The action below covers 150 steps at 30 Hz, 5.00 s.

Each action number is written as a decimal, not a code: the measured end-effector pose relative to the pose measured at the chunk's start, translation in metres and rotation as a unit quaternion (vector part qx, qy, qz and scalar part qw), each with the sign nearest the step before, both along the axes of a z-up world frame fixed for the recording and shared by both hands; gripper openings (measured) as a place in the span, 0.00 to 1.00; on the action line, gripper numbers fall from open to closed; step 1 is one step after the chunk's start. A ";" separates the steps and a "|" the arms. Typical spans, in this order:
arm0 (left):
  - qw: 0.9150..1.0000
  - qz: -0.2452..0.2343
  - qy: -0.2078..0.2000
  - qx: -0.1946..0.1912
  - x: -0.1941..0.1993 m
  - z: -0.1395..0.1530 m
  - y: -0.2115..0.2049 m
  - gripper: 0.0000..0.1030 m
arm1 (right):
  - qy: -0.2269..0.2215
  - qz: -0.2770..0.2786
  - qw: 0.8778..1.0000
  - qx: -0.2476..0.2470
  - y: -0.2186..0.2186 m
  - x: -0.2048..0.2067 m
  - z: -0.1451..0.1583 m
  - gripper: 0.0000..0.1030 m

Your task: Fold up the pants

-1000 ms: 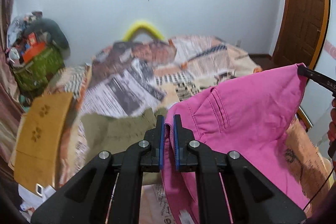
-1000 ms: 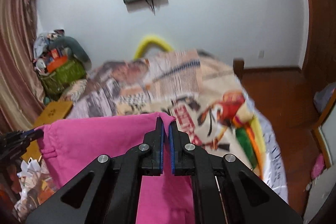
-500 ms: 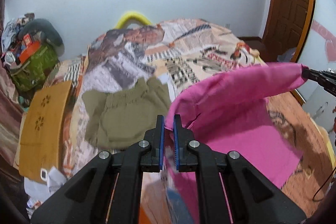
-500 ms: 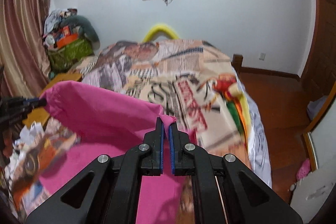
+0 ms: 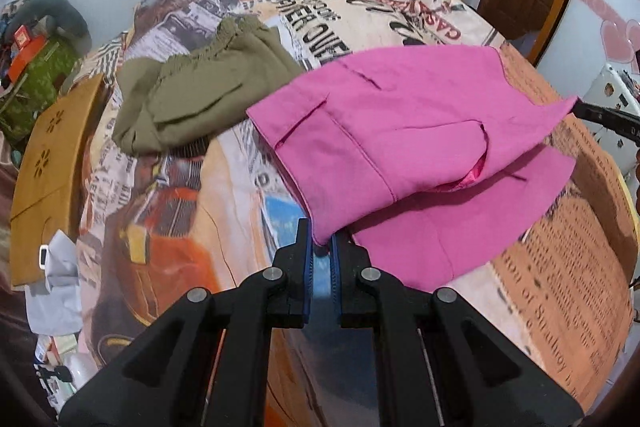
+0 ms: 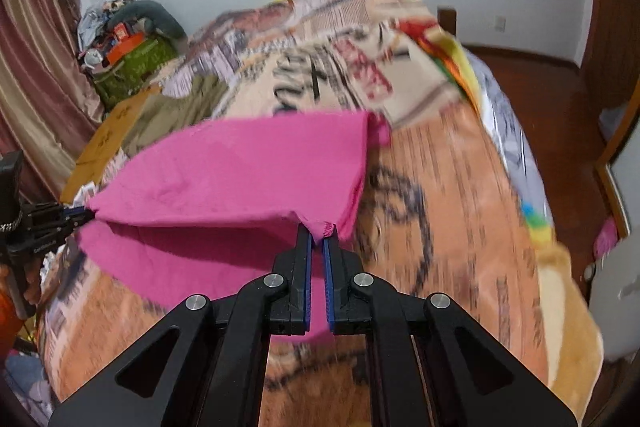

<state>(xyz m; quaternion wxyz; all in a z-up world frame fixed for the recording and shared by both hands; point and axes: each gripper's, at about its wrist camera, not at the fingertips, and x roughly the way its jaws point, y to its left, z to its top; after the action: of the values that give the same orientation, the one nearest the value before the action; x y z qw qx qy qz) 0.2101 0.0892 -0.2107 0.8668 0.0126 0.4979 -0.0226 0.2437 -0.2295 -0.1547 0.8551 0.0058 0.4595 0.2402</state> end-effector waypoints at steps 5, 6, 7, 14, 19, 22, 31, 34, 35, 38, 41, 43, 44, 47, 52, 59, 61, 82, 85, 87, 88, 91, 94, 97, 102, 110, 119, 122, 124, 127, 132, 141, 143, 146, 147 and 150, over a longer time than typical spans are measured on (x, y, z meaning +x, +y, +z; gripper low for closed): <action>1.000 0.009 -0.004 -0.006 -0.008 0.004 0.003 0.09 | -0.005 0.003 1.000 -0.024 -0.009 -0.024 -0.002 0.05; 1.000 0.010 -0.004 -0.007 -0.010 0.006 0.004 0.12 | -0.007 0.004 1.000 -0.027 -0.010 -0.027 -0.001 0.06; 1.000 0.010 -0.007 -0.009 -0.012 0.010 0.004 0.14 | -0.010 0.006 1.000 -0.029 -0.010 -0.031 0.001 0.06; 0.998 -0.006 -0.065 0.013 -0.025 0.049 -0.013 0.47 | -0.041 0.041 0.998 -0.023 0.012 -0.046 0.021 0.24; 0.996 -0.040 -0.075 0.017 -0.021 0.060 -0.041 0.59 | -0.045 0.086 0.995 -0.010 0.047 -0.051 0.025 0.35; 0.996 -0.063 -0.061 0.016 -0.014 0.053 -0.056 0.66 | -0.046 0.120 0.991 -0.019 0.071 -0.053 0.019 0.40; 0.996 -0.091 -0.001 0.008 0.007 0.018 -0.076 0.69 | -0.016 0.172 0.983 -0.060 0.115 -0.036 -0.021 0.40; 0.995 -0.094 -0.002 0.018 0.013 0.013 -0.079 0.71 | -0.014 0.177 0.981 -0.072 0.120 -0.030 -0.028 0.40; 0.995 -0.094 -0.002 0.019 0.014 0.012 -0.080 0.71 | -0.018 0.180 0.981 -0.075 0.122 -0.030 -0.028 0.40; 0.995 -0.097 0.003 0.018 0.021 0.008 -0.084 0.72 | -0.037 0.190 0.977 -0.087 0.127 -0.030 -0.026 0.40; 0.995 -0.099 -0.002 0.033 0.023 0.005 -0.090 0.72 | -0.040 0.192 0.977 -0.079 0.127 -0.029 -0.024 0.35; 0.994 -0.101 -0.006 0.041 0.025 0.005 -0.093 0.72 | -0.041 0.188 0.979 -0.074 0.127 -0.028 -0.022 0.25; 0.994 -0.102 -0.008 0.045 0.026 0.004 -0.093 0.72 | -0.041 0.185 0.979 -0.071 0.127 -0.027 -0.021 0.20; 0.992 -0.105 -0.024 0.072 0.026 0.004 -0.095 0.71 | -0.045 0.172 0.982 -0.063 0.125 -0.024 -0.018 0.12; 0.990 -0.096 -0.041 0.097 0.027 0.006 -0.092 0.26 | -0.059 0.163 0.984 -0.050 0.122 -0.028 -0.010 0.07; 0.989 -0.105 -0.061 0.087 0.015 0.019 -0.091 0.13 | -0.066 0.170 0.982 -0.047 0.121 -0.040 0.002 0.06; 0.990 -0.109 -0.055 0.077 0.013 0.019 -0.089 0.13 | -0.061 0.172 0.982 -0.044 0.119 -0.043 0.003 0.06; 0.997 -0.075 -0.024 0.025 -0.017 0.027 -0.063 0.70 | 0.019 0.144 0.989 -0.014 0.090 -0.053 -0.007 0.35; 0.998 -0.045 -0.036 0.025 -0.018 0.035 -0.047 0.79 | 0.014 0.124 0.992 0.004 0.080 -0.050 0.003 0.40; 0.999 -0.015 -0.046 0.015 -0.017 0.041 -0.030 0.81 | 0.013 0.105 0.994 0.011 0.073 -0.046 0.007 0.40; 0.999 -0.006 -0.046 0.010 -0.016 0.041 -0.024 0.81 | 0.013 0.099 0.995 0.013 0.071 -0.044 0.008 0.40; 0.999 0.036 -0.035 -0.014 -0.010 0.038 -0.001 0.81 | 0.016 0.077 0.997 0.011 0.065 -0.035 0.007 0.40; 0.997 0.059 -0.004 -0.057 -0.002 0.024 0.015 0.81 | 0.029 0.058 0.998 0.008 0.059 -0.029 -0.001 0.40; 0.995 0.053 0.014 -0.086 -0.001 0.015 0.015 0.79 | 0.046 0.047 0.998 0.005 0.053 -0.025 -0.012 0.40; 0.992 0.025 0.039 -0.114 0.003 0.009 0.002 0.54 | 0.085 0.035 0.996 -0.003 0.047 -0.016 -0.035 0.40; 1.000 0.007 -0.015 -0.011 -0.004 0.023 -0.023 0.40 | 0.079 0.043 0.996 -0.006 0.048 -0.021 -0.044 0.42; 0.999 -0.002 -0.034 0.030 -0.016 0.038 -0.029 0.14 | 0.078 0.045 0.996 -0.008 0.048 -0.020 -0.044 0.43; 1.000 0.009 -0.001 0.013 -0.017 0.021 -0.018 0.10 | 0.078 0.046 0.996 -0.009 0.048 -0.020 -0.045 0.43; 1.000 0.016 0.025 0.001 -0.017 0.007 -0.012 0.10 | 0.078 0.047 0.996 -0.011 0.048 -0.020 -0.044 0.43; 1.000 0.022 0.016 -0.005 -0.021 0.007 -0.009 0.11 | 0.078 0.045 0.996 -0.016 0.048 -0.022 -0.044 0.43; 1.000 0.025 0.000 0.004 -0.020 0.023 -0.008 0.21 | 0.084 0.037 0.996 -0.017 0.037 -0.023 -0.044 0.45; 0.999 -0.016 -0.003 -0.042 0.007 0.031 -0.039 0.36 | 0.087 0.044 0.995 0.001 0.044 -0.025 -0.026 0.50; 0.998 -0.029 0.008 -0.046 0.016 0.024 -0.050 0.37 | 0.077 0.061 0.995 0.004 0.056 -0.027 -0.019 0.51; 0.998 -0.035 0.026 -0.034 0.023 0.007 -0.061 0.40 | 0.072 0.087 0.994 -0.010 0.076 -0.028 -0.024 0.51; 0.999 -0.040 0.024 -0.026 0.021 0.004 -0.063 0.40 | 0.078 0.093 0.992 -0.018 0.080 -0.028 -0.031 0.51; 0.998 -0.058 0.010 0.008 0.013 0.001 -0.072 0.41 | 0.083 0.090 0.992 0.000 0.075 -0.026 -0.041 0.54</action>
<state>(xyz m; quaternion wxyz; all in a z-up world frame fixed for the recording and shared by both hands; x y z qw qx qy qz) 0.2234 0.0176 -0.2094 0.8587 0.0481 0.5055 -0.0690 0.2173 -0.1546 -0.1958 0.7888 -0.0162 0.5276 0.3149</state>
